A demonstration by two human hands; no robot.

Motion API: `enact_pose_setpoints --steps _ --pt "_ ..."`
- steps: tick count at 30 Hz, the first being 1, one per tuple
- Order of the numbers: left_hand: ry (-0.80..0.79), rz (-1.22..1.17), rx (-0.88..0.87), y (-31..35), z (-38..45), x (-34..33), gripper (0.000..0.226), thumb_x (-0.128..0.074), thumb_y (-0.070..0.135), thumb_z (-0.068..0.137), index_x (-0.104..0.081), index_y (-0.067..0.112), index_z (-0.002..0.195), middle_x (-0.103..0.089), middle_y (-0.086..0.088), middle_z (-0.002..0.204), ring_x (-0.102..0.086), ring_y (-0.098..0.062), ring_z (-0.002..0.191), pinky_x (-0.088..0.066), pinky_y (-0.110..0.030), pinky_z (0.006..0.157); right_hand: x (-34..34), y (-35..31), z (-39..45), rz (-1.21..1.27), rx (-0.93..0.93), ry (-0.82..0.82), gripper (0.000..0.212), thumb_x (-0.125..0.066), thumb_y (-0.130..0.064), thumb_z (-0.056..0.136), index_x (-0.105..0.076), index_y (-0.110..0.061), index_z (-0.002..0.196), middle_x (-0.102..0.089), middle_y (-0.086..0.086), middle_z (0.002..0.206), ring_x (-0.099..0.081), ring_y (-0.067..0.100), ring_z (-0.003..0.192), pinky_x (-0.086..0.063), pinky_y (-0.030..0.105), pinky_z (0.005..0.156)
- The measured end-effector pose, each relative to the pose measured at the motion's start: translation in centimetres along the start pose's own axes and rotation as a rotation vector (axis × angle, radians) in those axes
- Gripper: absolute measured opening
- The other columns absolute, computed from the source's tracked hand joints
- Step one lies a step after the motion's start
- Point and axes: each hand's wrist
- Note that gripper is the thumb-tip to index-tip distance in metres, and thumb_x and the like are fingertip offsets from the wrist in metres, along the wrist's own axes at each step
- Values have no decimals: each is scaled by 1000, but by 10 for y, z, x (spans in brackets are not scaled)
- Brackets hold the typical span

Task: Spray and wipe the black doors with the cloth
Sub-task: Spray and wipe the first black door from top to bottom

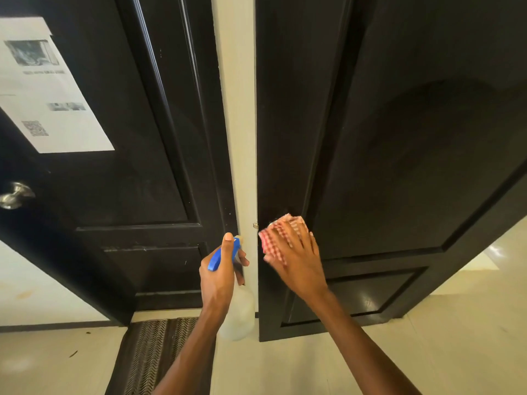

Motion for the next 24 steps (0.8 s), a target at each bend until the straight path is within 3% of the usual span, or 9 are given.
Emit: enact_pose_setpoints --steps 2,4,6,9,11,17,24 --pt "7 3 2 -1 -3 1 53 -46 55 93 -73 10 86 -69 0 66 -66 -14 60 -51 -17 50 -3 -7 -3 -86 -15 -62 88 -42 -78 92 -7 -34 160 -23 11 167 -19 39 154 -15 60 122" --pt "13 -2 6 0 -4 3 52 -46 55 92 -72 10 86 -68 0 65 -65 -13 59 -51 -17 50 6 -6 -2 -100 -1 -33 75 -31 -72 98 -11 -33 160 -23 11 167 -19 37 154 -8 58 122" --pt "15 -1 14 -1 -6 5 51 -46 55 92 -72 11 86 -68 1 65 -66 -12 60 -51 -16 50 15 3 -2 -157 75 25 64 -37 -58 102 -20 -30 157 -33 12 163 -31 37 151 -15 59 122" --pt "8 0 16 -3 -8 7 51 -46 55 93 -72 11 87 -69 1 66 -67 -13 61 -52 -17 50 16 13 4 -176 70 24 78 -70 -48 90 -28 -24 151 -47 13 152 -50 37 137 -41 54 112" --pt "4 -12 12 -3 -10 7 52 -46 55 91 -72 11 89 -69 0 66 -66 -14 61 -52 -18 49 12 13 6 -157 38 22 85 -77 -50 84 -31 -22 149 -53 13 147 -57 37 129 -50 50 103" --pt "-9 -13 7 -4 -16 2 54 -46 56 90 -73 10 90 -68 -1 66 -65 -13 59 -51 -18 48 6 -1 11 -216 -25 -8 83 -83 -53 76 -40 -22 141 -57 17 139 -59 41 125 -50 50 102" --pt "-28 3 4 -6 -27 -2 53 -45 58 90 -73 13 86 -68 0 67 -64 -15 58 -52 -20 49 13 -10 12 -202 -88 -28 91 -92 -44 66 -36 -24 136 -59 17 126 -63 38 110 -61 47 76"
Point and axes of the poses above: each hand's wrist, its own z-axis towards the middle knuckle, its own x-axis out of the back of the hand, y = z × x
